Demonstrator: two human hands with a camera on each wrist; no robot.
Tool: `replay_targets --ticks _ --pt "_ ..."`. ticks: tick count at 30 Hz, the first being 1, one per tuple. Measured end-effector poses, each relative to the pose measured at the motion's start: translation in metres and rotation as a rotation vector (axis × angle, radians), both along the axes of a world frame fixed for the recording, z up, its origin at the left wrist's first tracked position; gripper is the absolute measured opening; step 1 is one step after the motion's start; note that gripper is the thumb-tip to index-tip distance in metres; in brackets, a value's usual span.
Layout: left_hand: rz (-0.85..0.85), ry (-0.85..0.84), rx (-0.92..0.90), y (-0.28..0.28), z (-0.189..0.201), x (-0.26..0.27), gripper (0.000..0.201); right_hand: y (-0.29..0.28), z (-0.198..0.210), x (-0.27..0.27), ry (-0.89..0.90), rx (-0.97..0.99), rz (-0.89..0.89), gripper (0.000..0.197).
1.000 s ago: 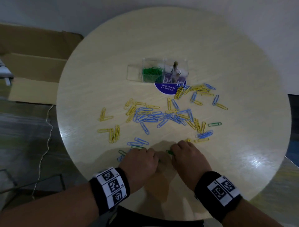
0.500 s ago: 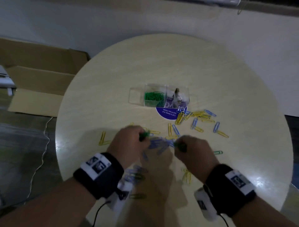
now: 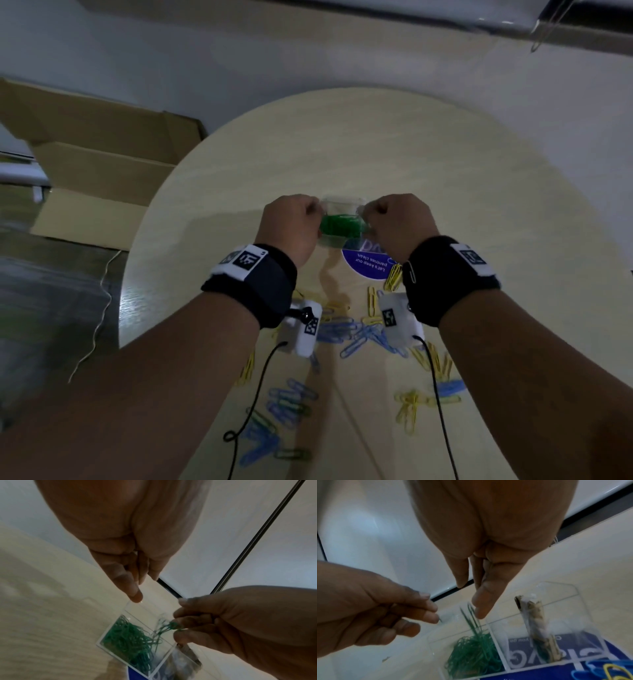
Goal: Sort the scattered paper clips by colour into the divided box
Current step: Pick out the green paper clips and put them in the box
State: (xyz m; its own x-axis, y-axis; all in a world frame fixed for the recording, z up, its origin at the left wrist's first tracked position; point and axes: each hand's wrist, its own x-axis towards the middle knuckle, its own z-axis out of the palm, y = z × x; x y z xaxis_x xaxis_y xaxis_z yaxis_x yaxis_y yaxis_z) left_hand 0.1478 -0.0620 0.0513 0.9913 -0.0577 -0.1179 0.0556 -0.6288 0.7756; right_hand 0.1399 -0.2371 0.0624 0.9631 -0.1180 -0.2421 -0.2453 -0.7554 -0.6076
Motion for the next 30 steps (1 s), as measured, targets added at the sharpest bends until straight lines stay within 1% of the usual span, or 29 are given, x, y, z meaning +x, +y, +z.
replay_targets --ticks 2,4,5,6,7,9,11,13,14,16,18,20,22,25,26,28,29,30 --pt "0.033 -0.004 -0.01 0.01 0.004 -0.009 0.028 -0.008 -0.003 -0.012 -0.07 0.031 -0.06 0.035" --pt "0.02 -0.028 0.055 0.024 0.004 -0.022 0.027 -0.015 -0.005 -0.037 -0.132 0.145 -0.158 0.035" --pt "-0.002 -0.048 0.099 0.033 0.003 -0.033 0.027 -0.016 -0.005 -0.057 -0.147 0.16 -0.174 0.032" --pt "-0.033 -0.066 0.131 0.043 0.002 -0.046 0.027 -0.014 -0.005 -0.079 -0.152 0.143 -0.161 0.024" --pt "-0.079 -0.075 0.152 0.053 0.002 -0.062 0.025 -0.011 -0.007 -0.104 -0.144 0.114 -0.116 0.017" --pt "-0.213 -0.077 0.194 0.073 -0.004 -0.106 0.021 0.004 -0.014 -0.157 -0.091 0.093 0.023 0.018" --pt "-0.387 -0.092 0.249 0.093 -0.018 -0.151 0.019 0.019 -0.032 -0.203 -0.123 0.044 0.218 0.027" --pt "-0.554 -0.123 0.344 0.111 -0.037 -0.194 0.017 0.032 -0.052 -0.236 -0.182 -0.083 0.481 0.041" --pt "-0.606 -0.129 0.386 0.118 -0.045 -0.213 0.018 0.038 -0.059 -0.248 -0.167 -0.148 0.606 0.048" --pt "-0.636 -0.139 0.414 0.126 -0.057 -0.241 0.023 0.047 -0.067 -0.261 -0.081 -0.225 0.739 0.055" --pt "-0.619 -0.179 0.422 0.132 -0.065 -0.256 0.026 0.051 -0.072 -0.264 -0.018 -0.282 0.78 0.061" --pt "-0.592 -0.181 0.433 0.137 -0.069 -0.257 0.029 0.052 -0.071 -0.256 -0.002 -0.354 0.778 0.068" --pt "-0.574 -0.153 0.447 0.142 -0.072 -0.252 0.034 0.049 -0.07 -0.245 0.021 -0.393 0.727 0.073" --pt "-0.579 -0.125 0.409 0.147 -0.071 -0.24 0.04 0.043 -0.068 -0.233 0.043 -0.382 0.558 0.073" --pt "-0.536 -0.129 0.355 0.148 -0.07 -0.237 0.038 0.041 -0.068 -0.23 0.022 -0.351 0.496 0.069" --pt "-0.371 -0.15 0.249 0.15 -0.062 -0.233 0.031 0.037 -0.068 -0.225 -0.066 -0.289 0.411 0.054" --pt "-0.304 -0.182 0.246 0.151 -0.058 -0.233 0.027 0.034 -0.068 -0.223 -0.121 -0.274 0.385 0.045" --pt "-0.272 -0.225 0.284 0.151 -0.055 -0.233 0.025 0.035 -0.067 -0.22 -0.174 -0.261 0.37 0.036"
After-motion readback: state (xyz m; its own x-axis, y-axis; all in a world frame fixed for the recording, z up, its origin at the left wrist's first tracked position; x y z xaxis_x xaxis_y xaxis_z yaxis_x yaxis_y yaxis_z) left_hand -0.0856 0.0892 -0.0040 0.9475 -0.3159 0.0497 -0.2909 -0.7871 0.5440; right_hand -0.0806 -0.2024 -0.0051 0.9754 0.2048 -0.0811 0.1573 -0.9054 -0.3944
